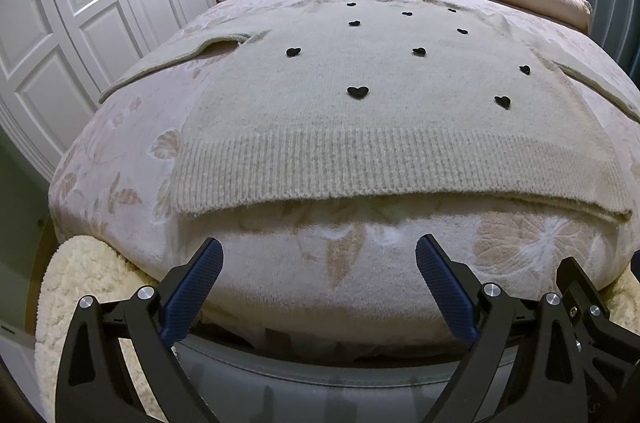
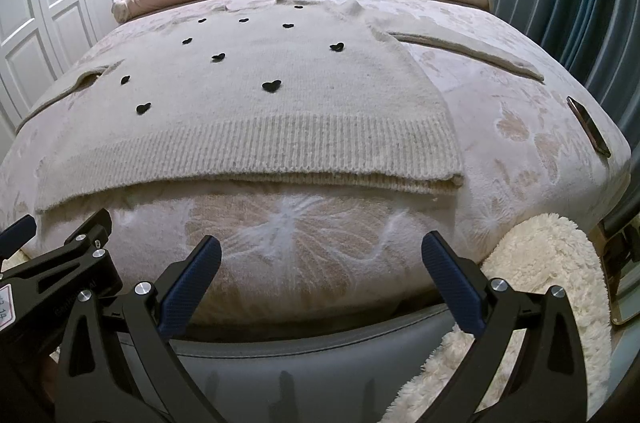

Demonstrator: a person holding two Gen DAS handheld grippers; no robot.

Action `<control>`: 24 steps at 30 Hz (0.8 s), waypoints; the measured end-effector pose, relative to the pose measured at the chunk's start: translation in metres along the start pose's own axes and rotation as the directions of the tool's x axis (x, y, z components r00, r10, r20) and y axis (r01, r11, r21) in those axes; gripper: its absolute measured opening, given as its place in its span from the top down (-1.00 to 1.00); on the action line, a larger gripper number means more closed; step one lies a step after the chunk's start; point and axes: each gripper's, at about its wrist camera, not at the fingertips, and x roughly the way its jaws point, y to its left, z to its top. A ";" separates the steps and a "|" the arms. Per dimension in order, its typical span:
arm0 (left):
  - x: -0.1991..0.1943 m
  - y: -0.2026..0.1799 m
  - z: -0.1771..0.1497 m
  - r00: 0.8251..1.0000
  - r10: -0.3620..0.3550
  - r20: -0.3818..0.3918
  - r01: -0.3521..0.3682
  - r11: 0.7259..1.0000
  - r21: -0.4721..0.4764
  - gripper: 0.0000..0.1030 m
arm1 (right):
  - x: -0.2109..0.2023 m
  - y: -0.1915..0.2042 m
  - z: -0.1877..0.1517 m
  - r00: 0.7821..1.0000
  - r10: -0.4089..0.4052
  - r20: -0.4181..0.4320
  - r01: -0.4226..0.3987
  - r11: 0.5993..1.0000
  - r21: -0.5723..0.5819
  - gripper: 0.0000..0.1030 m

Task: Fold small clothes

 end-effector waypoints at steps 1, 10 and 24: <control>0.000 0.000 0.000 1.000 0.000 0.001 0.000 1.000 0.000 -0.82 | 0.000 0.000 0.000 1.000 0.000 0.000 0.000 1.000 0.000 -0.90; 0.000 0.000 -0.001 1.000 0.001 -0.001 -0.001 1.000 0.000 -0.79 | 0.000 0.000 0.000 1.000 -0.001 0.000 0.001 1.000 -0.001 -0.90; 0.001 0.000 -0.002 1.000 0.001 -0.003 -0.001 1.000 -0.002 -0.78 | 0.000 0.001 0.000 1.000 -0.003 -0.001 0.003 1.000 -0.003 -0.90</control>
